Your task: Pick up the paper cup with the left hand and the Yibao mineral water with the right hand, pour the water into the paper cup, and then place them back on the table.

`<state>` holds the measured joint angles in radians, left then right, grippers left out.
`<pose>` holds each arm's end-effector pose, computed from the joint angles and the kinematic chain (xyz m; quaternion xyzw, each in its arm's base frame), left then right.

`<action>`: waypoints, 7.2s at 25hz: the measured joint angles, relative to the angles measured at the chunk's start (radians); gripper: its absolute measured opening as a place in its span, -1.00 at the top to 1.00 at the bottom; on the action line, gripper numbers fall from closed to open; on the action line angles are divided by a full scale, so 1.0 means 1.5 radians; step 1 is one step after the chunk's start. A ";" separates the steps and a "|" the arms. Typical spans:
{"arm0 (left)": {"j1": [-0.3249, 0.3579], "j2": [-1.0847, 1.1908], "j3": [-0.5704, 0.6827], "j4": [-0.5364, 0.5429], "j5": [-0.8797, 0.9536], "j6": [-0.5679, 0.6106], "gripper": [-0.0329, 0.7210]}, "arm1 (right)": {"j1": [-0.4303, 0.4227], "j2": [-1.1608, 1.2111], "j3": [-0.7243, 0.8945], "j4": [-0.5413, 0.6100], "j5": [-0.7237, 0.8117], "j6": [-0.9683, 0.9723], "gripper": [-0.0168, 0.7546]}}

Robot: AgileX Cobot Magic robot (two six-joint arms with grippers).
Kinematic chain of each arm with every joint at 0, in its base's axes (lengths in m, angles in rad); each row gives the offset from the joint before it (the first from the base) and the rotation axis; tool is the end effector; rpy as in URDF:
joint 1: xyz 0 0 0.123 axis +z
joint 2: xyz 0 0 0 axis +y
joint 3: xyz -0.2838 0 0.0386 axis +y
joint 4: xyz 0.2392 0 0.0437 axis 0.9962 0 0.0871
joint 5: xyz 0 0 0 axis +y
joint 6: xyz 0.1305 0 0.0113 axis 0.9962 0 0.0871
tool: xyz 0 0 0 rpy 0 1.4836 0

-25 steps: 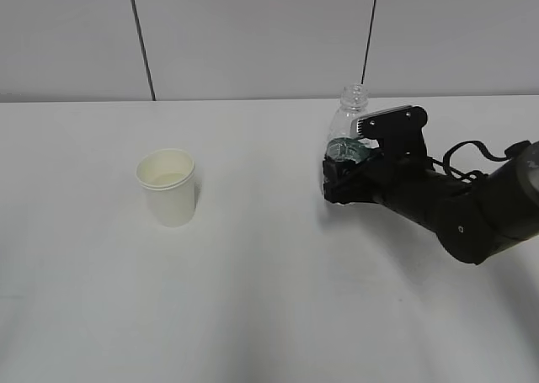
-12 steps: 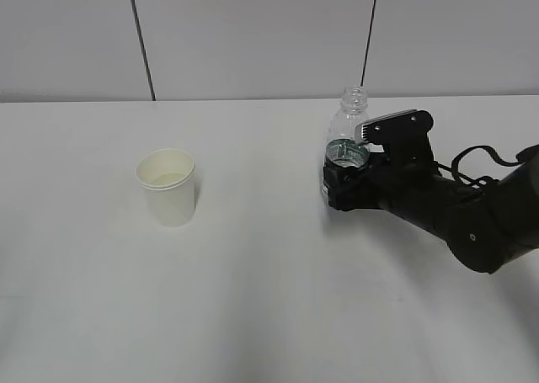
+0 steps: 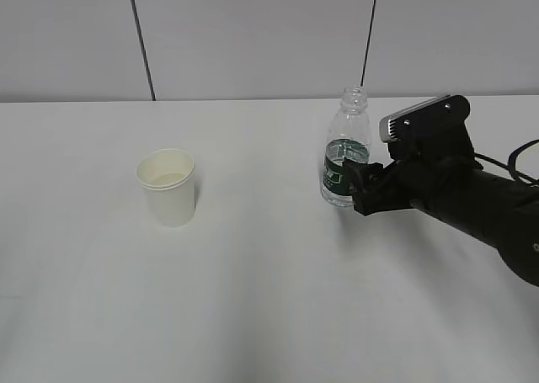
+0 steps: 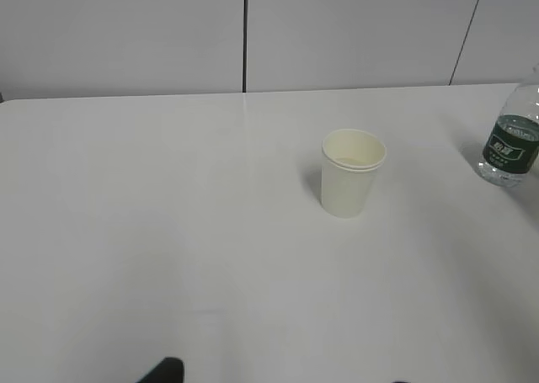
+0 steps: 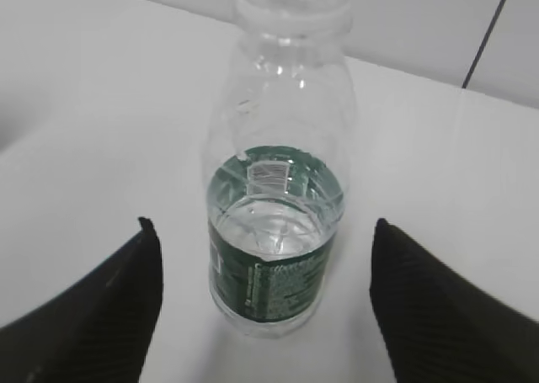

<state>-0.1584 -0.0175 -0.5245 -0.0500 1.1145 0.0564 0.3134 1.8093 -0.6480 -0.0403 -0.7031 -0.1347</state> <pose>0.0126 -0.0080 0.2564 0.0939 0.8509 -0.0512 0.5144 0.3432 0.1148 0.1400 -0.2029 0.8001 0.0524 0.5620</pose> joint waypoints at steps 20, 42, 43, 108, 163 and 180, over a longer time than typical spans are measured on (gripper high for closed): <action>0.000 0.000 0.000 0.000 0.000 0.000 -0.24 | 0.000 -0.099 0.004 -0.004 0.063 -0.779 -0.58; 0.000 -0.001 0.000 0.000 0.000 0.000 -0.24 | 0.000 -0.099 0.004 -0.003 0.064 -0.814 -0.58; 0.000 -0.001 0.000 0.000 0.000 0.000 -0.24 | 0.000 -0.099 0.004 -0.003 0.064 -0.814 -0.58; 0.000 -0.001 0.000 0.000 0.000 0.000 -0.24 | 0.000 -0.196 0.004 0.297 0.312 -0.196 -0.58; 0.000 -0.001 0.000 0.000 0.000 0.000 -0.24 | -0.194 -0.960 0.142 0.147 1.007 -0.112 -0.58; 0.000 -0.001 0.000 0.000 0.000 0.000 -0.24 | -0.194 -1.149 0.097 0.147 1.134 -0.049 -0.58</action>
<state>-0.1584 -0.0186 -0.5245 -0.0500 1.1145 0.0564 0.0218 0.0854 -0.5027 0.1804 0.9978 -0.2086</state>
